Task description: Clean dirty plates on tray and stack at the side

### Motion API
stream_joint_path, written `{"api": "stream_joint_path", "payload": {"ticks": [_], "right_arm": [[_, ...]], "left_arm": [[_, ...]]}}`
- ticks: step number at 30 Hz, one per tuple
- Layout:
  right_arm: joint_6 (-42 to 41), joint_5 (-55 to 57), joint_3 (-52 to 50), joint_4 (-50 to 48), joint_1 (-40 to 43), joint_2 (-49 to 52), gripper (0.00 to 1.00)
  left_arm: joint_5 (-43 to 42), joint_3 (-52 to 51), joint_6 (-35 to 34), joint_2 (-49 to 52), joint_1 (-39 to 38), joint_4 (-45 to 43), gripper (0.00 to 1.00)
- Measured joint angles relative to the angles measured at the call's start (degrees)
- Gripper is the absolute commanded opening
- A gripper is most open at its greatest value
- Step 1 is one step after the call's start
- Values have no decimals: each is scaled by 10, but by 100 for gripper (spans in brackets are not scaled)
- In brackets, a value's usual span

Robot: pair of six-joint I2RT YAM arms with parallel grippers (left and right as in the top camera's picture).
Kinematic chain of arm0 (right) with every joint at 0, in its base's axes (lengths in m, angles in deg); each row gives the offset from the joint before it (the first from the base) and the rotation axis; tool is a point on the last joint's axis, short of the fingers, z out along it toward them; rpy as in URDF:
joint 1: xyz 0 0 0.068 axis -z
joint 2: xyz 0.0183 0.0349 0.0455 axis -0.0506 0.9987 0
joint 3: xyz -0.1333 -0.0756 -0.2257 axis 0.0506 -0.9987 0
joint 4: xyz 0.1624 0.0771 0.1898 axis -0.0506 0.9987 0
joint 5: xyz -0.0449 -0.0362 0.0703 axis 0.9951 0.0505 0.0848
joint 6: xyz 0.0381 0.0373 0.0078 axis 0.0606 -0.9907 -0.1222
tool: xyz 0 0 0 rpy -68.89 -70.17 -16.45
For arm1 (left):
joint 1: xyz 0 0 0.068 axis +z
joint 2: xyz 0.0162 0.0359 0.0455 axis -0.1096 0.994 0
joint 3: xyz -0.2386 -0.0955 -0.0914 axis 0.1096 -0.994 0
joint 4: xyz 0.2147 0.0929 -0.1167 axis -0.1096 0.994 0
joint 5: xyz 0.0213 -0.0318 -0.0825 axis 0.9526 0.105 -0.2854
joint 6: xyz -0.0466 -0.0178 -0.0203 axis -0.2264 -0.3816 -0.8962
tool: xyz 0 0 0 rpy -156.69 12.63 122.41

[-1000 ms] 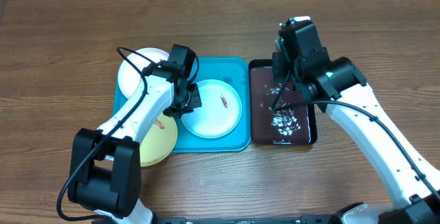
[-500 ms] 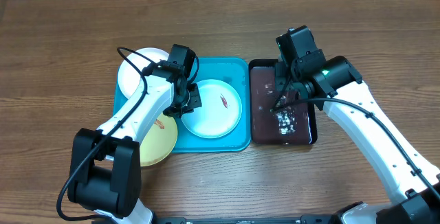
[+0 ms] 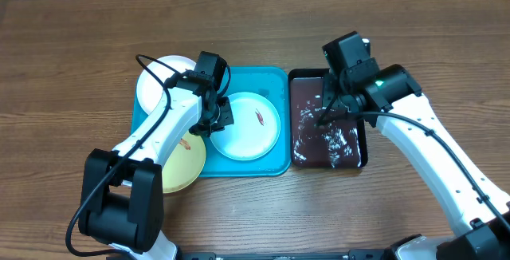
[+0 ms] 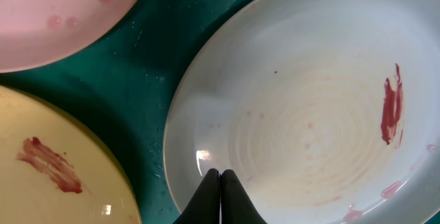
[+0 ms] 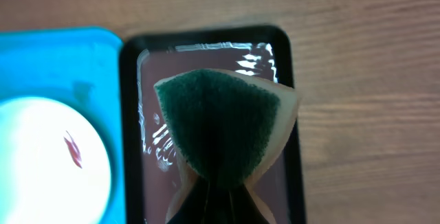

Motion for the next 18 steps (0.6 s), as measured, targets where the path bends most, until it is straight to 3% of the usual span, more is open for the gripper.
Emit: {"api": "stream_joint_path", "payload": {"ticks": [5, 18], "right_arm": [[1, -3, -6, -7, 5, 0, 4], [4, -78, -9, 9, 12, 0, 4]], "left_arm": [[0, 0, 0, 0, 0, -2, 8], [52, 0, 1, 0, 0, -2, 36]]}}
